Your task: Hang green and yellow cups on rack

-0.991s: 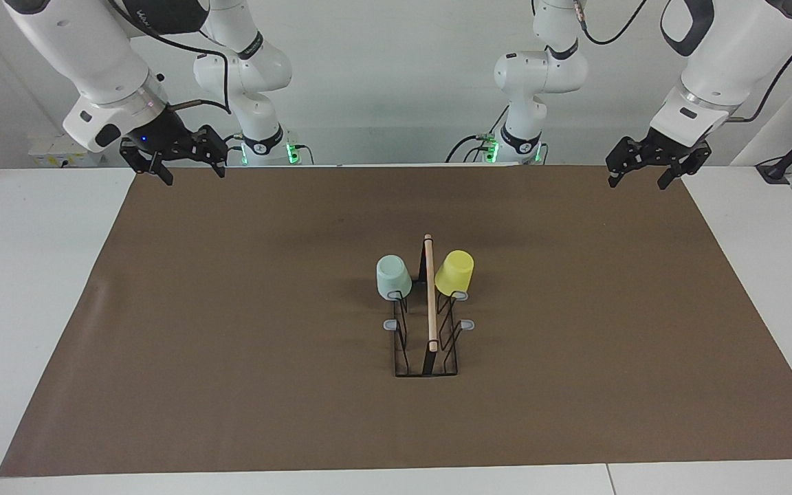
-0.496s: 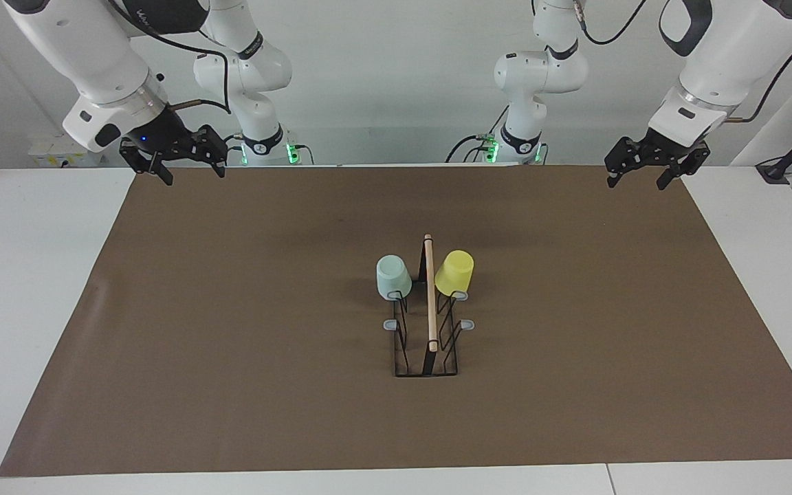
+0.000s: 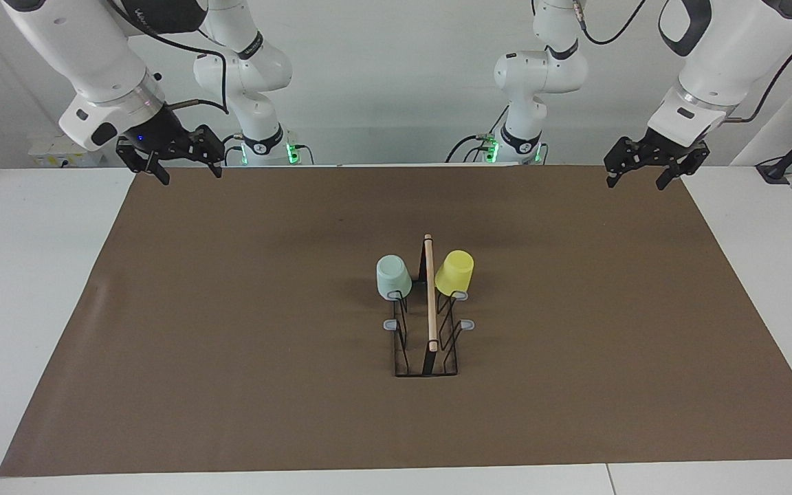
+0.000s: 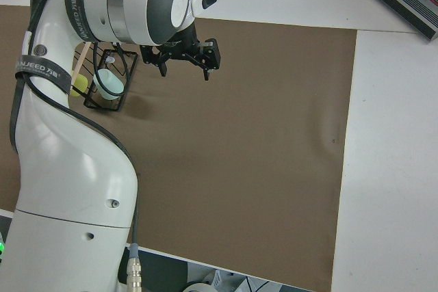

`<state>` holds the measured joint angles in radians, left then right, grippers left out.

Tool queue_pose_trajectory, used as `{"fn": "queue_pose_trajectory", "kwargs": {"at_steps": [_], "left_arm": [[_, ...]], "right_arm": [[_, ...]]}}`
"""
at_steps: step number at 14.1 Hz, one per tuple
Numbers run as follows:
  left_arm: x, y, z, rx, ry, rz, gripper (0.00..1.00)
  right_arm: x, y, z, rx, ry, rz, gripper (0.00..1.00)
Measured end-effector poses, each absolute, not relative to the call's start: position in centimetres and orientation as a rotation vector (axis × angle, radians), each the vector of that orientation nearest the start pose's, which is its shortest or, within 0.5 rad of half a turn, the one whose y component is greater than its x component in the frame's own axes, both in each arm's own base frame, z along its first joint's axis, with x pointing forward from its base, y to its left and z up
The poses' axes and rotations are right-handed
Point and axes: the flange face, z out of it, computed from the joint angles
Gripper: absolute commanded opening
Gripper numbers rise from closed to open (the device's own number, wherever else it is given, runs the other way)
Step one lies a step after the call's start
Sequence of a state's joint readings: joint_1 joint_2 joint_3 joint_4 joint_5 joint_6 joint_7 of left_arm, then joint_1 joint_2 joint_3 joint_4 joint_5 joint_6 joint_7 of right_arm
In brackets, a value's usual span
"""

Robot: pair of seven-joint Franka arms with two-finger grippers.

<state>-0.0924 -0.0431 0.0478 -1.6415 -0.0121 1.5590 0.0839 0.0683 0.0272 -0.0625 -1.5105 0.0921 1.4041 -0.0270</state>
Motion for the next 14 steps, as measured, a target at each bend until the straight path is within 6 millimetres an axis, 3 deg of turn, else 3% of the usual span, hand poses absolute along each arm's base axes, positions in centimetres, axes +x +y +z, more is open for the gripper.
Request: {"fn": "queue_pose_trajectory", "kwargs": {"at_steps": [4,14], "left_arm": [[53.8,-2.6,61.4,-3.149,0.206,0.059,1.0],[54.7,-2.6,61.9,-3.148,0.205,-0.065,1.0]], "right_arm": [[54.6,0.5,62.5,-3.043,-0.031,0.192,1.0],[55.9,0.4,62.9,-3.064,-0.045,0.047,1.0]]}}
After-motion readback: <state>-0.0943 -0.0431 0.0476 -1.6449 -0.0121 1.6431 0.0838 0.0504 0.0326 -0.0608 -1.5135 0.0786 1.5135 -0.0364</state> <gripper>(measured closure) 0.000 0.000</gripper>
